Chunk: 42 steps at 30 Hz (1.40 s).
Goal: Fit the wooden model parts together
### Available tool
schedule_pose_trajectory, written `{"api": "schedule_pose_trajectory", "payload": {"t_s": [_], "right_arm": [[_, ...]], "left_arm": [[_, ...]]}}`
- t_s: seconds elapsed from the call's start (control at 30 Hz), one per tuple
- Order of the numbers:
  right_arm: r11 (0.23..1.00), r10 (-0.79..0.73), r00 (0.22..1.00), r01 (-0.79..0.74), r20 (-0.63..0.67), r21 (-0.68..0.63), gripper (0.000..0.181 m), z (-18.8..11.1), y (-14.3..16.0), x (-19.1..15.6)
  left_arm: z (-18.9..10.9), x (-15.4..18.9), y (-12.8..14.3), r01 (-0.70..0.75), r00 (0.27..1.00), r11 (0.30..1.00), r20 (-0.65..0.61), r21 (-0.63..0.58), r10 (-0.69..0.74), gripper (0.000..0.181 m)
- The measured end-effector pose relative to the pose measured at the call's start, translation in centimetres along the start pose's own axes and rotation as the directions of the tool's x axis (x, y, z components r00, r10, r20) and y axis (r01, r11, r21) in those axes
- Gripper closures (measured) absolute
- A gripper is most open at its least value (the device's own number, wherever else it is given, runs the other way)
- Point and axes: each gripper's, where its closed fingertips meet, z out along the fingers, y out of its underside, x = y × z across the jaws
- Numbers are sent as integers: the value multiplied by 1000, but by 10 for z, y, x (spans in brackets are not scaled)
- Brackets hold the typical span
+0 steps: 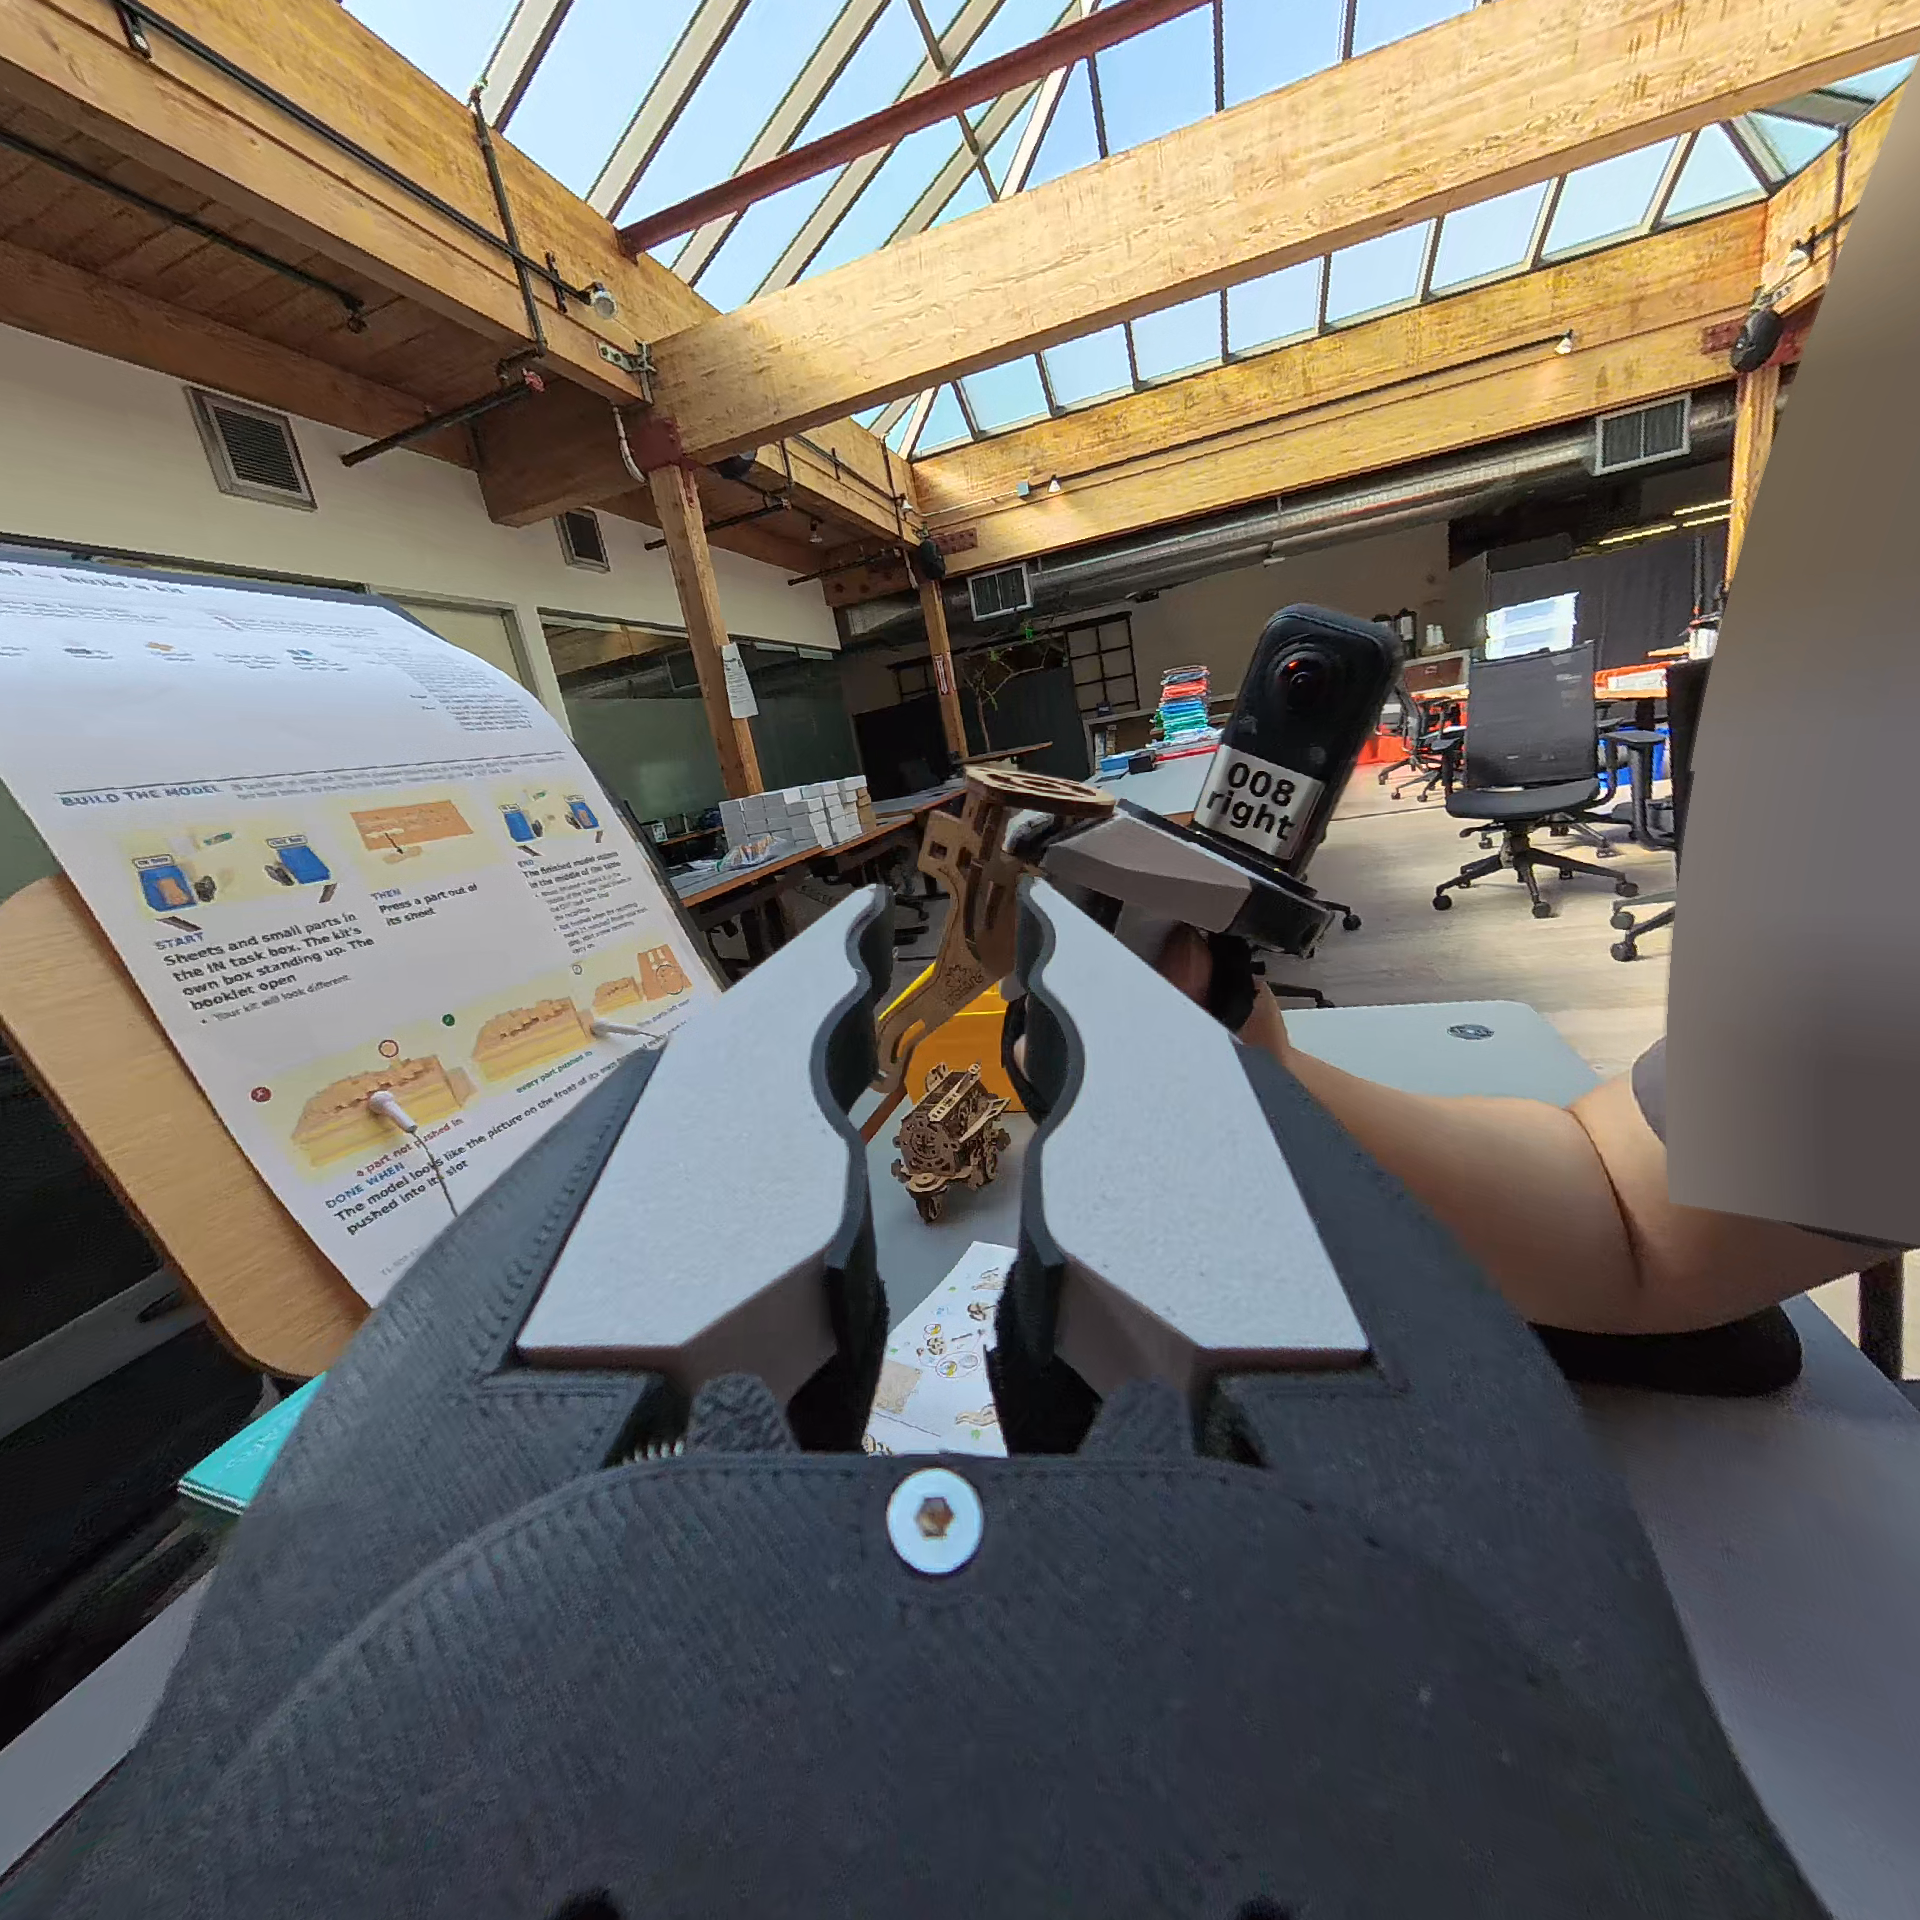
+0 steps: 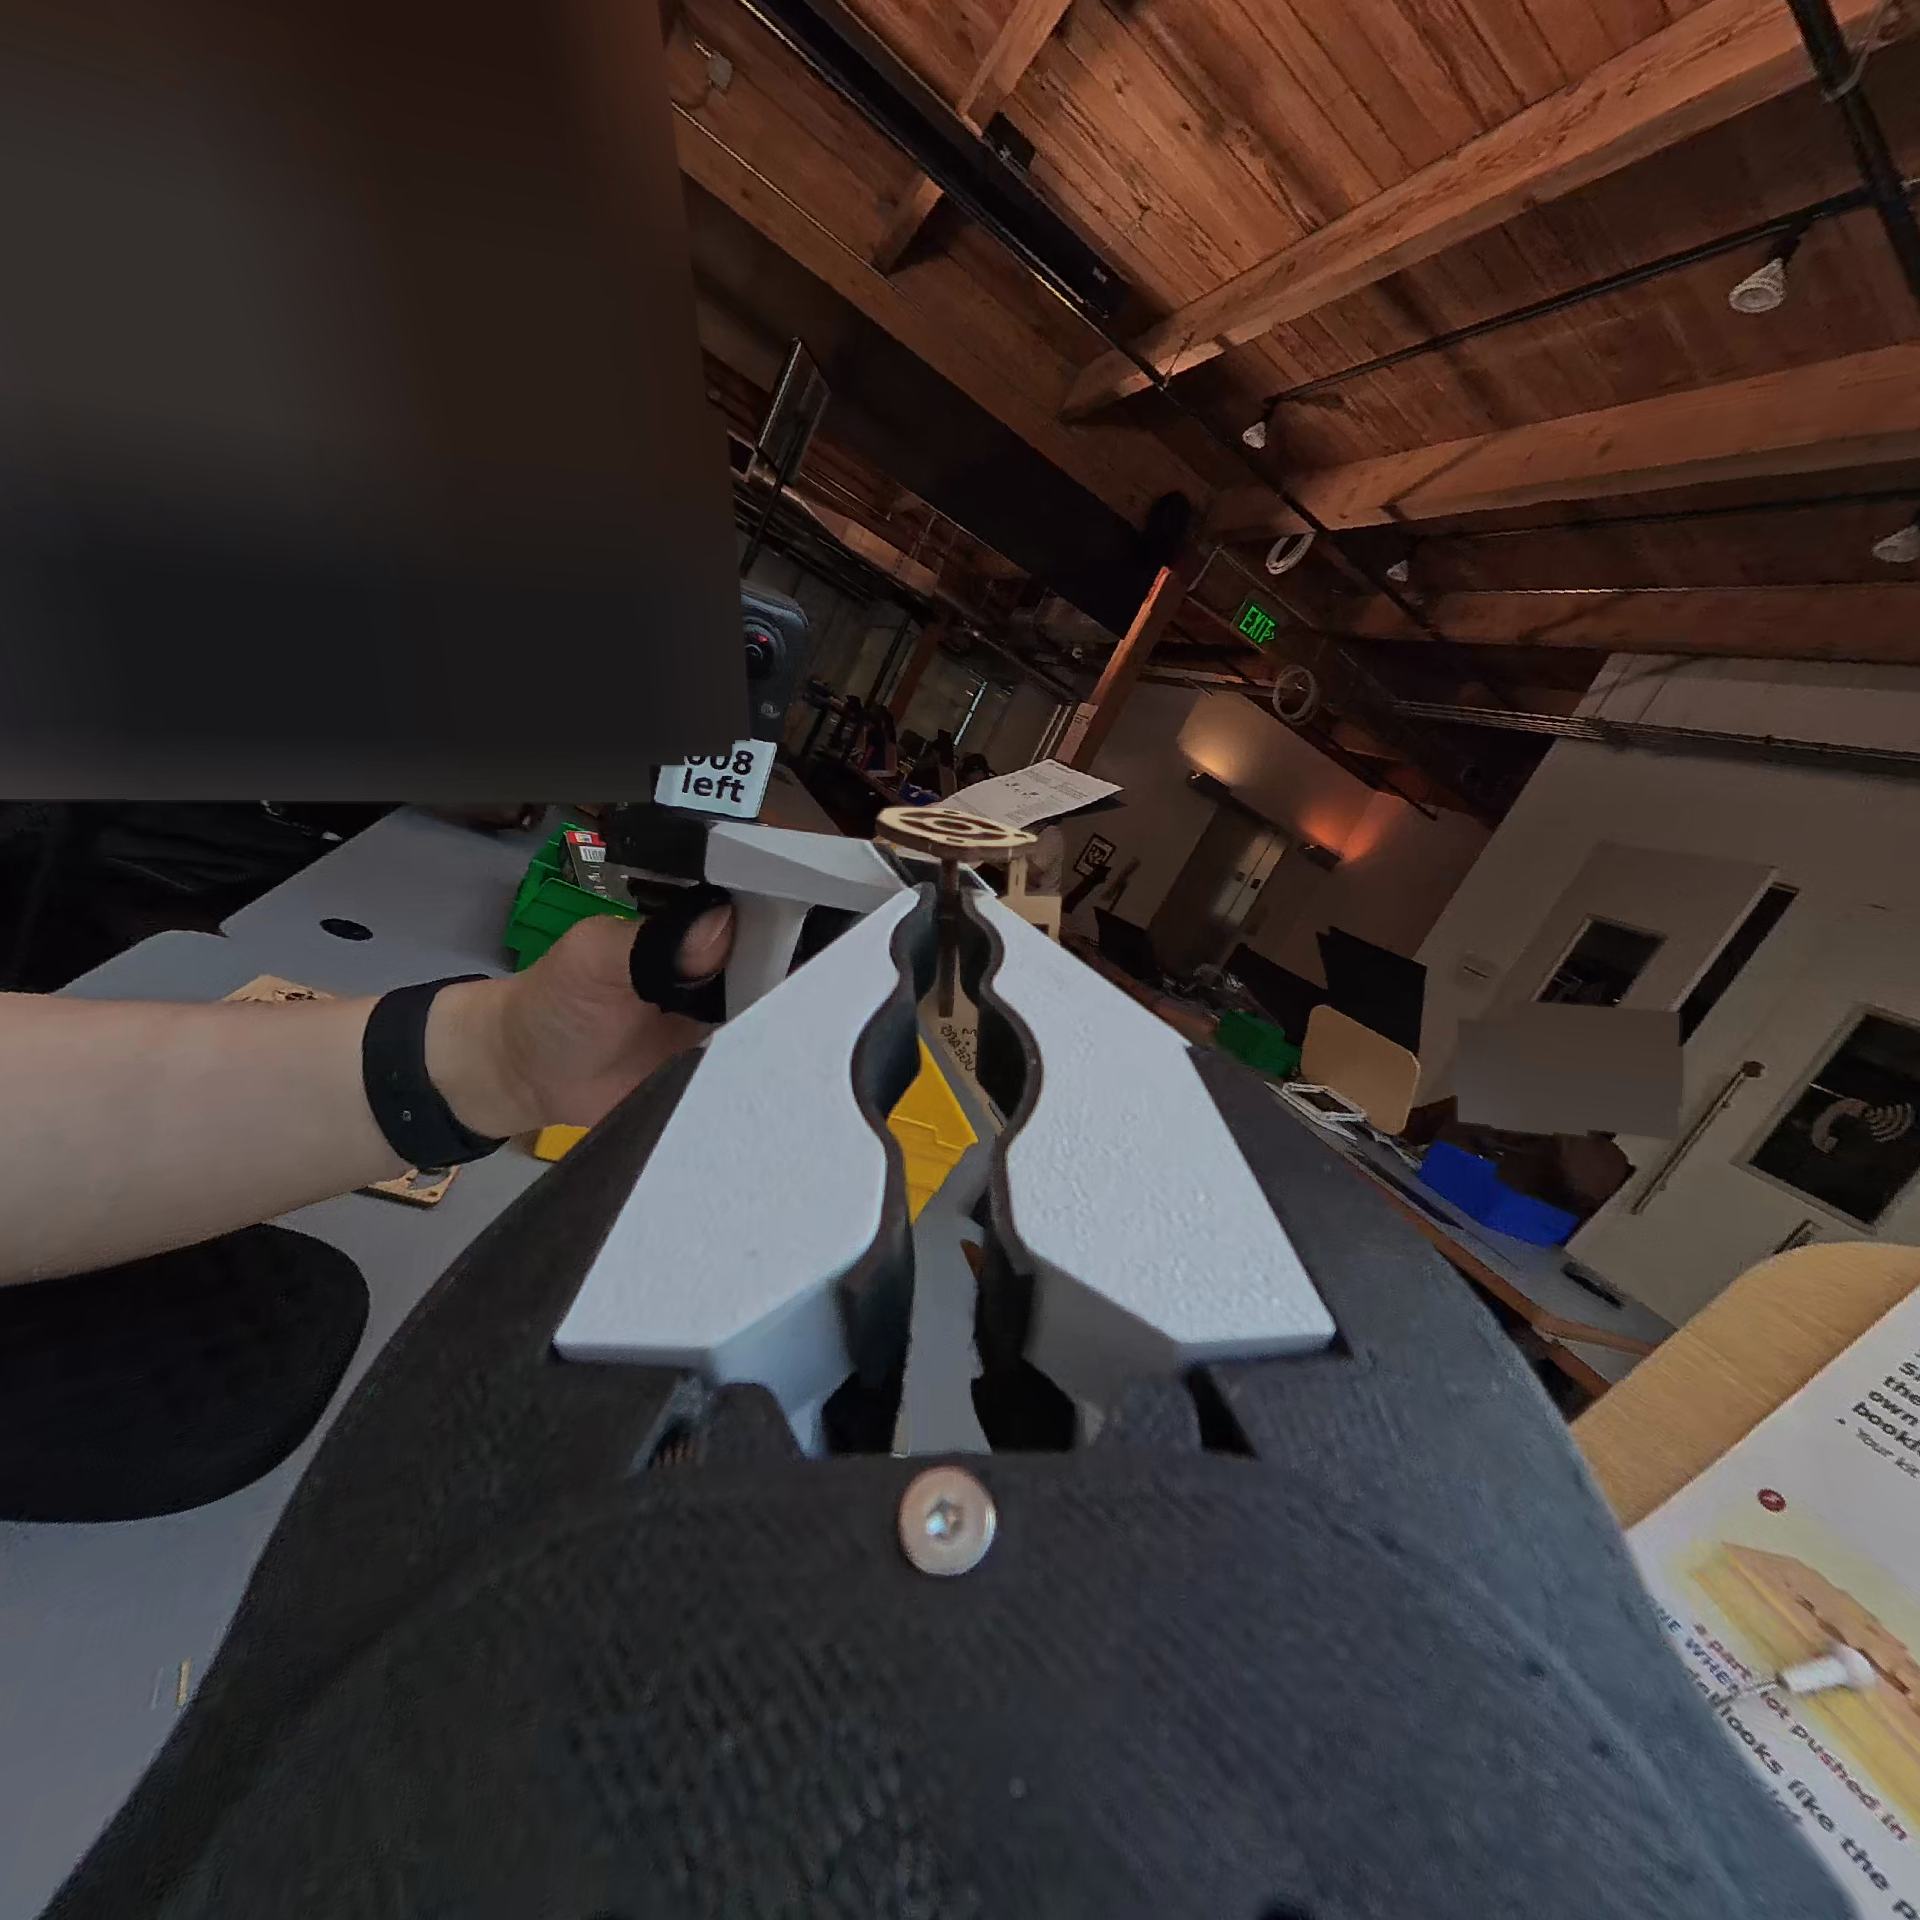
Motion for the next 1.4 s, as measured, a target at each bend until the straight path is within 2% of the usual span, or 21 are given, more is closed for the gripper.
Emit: {"api": "schedule_pose_trajectory", "payload": {"t_s": [0.27,0.47,0.7,1.0,1.13,1.23,1.4], "right_arm": [[971,215,967,-226,136,75,180,-5,-8,-2],[953,271,949,-288,163,94,180,-7,-6,0],[950,279,946,-297,167,95,181,-8,-7,1],[961,268,958,-273,105,33,180,-3,15,7],[945,322,945,-324,49,34,180,0,30,15],[959,283,957,-282,-69,20,181,-1,43,29],[986,164,981,-164,-100,5,180,0,40,25]], "left_arm": [[-1,20,-2,16,992,998,-123,-53,-23,166],[1,21,-4,57,989,997,-131,-47,-63,169],[-6,8,-8,88,993,995,-76,-42,-91,175],[-39,-26,-10,168,985,983,36,-72,-166,176],[-48,-39,-2,180,981,979,90,-99,-171,164],[-45,-39,7,136,988,981,98,-137,-123,153],[-27,-42,40,-16,981,955,179,-297,73,143]]}}
